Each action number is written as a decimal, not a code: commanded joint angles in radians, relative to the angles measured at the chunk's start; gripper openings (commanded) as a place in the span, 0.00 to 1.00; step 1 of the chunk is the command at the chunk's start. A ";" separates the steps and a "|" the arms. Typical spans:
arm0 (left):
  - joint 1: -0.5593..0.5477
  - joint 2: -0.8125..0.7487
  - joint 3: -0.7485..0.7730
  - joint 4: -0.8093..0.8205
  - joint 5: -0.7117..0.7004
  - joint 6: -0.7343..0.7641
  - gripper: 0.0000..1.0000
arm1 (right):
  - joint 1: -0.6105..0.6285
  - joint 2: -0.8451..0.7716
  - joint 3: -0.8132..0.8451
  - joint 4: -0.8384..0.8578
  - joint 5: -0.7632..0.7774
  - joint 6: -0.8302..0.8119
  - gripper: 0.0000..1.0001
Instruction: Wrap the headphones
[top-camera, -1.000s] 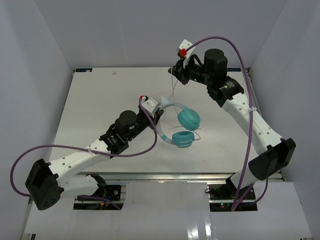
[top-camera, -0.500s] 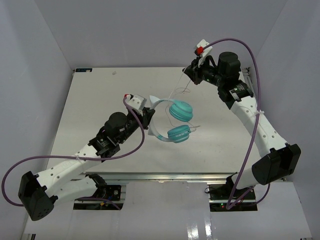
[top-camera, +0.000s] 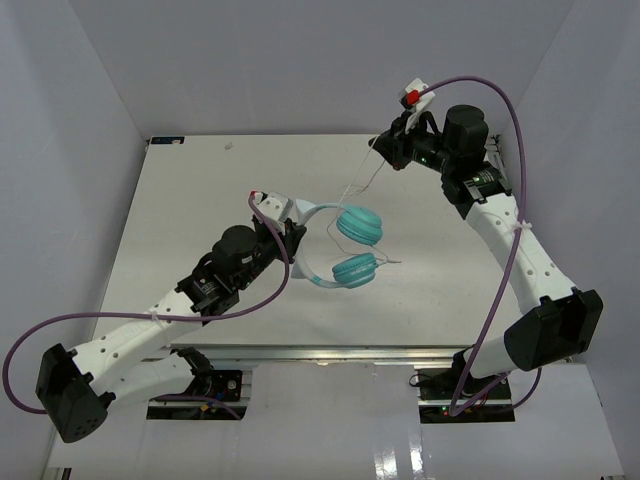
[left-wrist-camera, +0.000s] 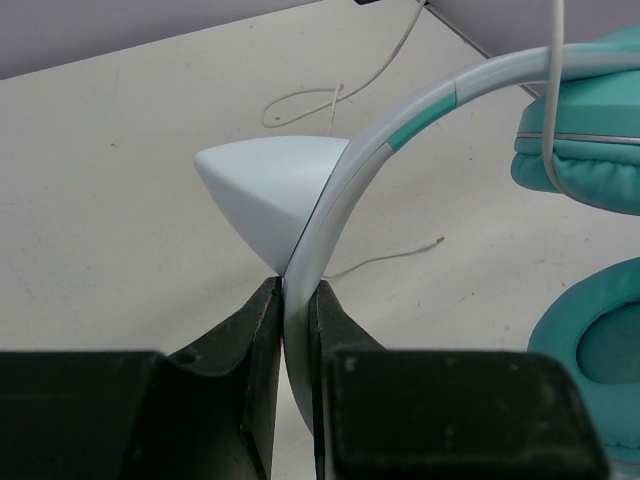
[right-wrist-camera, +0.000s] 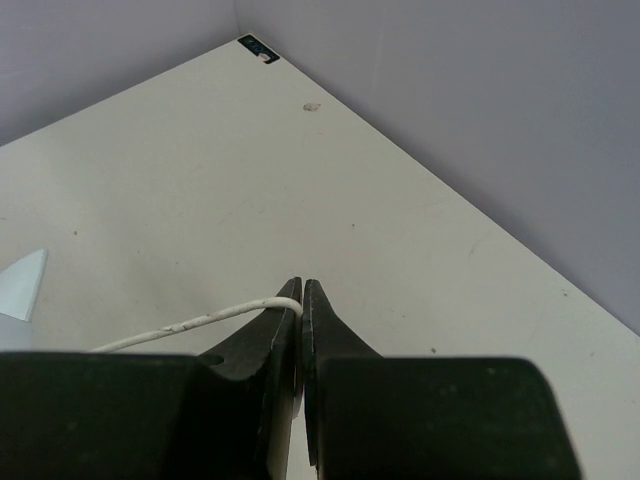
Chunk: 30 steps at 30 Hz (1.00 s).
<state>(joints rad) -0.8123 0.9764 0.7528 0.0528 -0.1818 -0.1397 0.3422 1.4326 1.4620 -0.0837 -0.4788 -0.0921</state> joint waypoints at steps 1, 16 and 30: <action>0.007 -0.032 0.048 -0.004 0.013 -0.034 0.00 | -0.036 -0.035 0.018 0.104 -0.009 0.052 0.08; 0.008 -0.027 0.275 -0.072 0.074 -0.175 0.00 | -0.043 0.006 -0.192 0.216 -0.131 0.107 0.08; 0.007 0.053 0.508 -0.174 0.063 -0.229 0.00 | -0.005 0.105 -0.320 0.647 -0.559 0.420 0.08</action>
<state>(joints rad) -0.8059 1.0365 1.1464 -0.1835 -0.1448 -0.3058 0.3160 1.4944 1.1682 0.3443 -0.9049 0.1771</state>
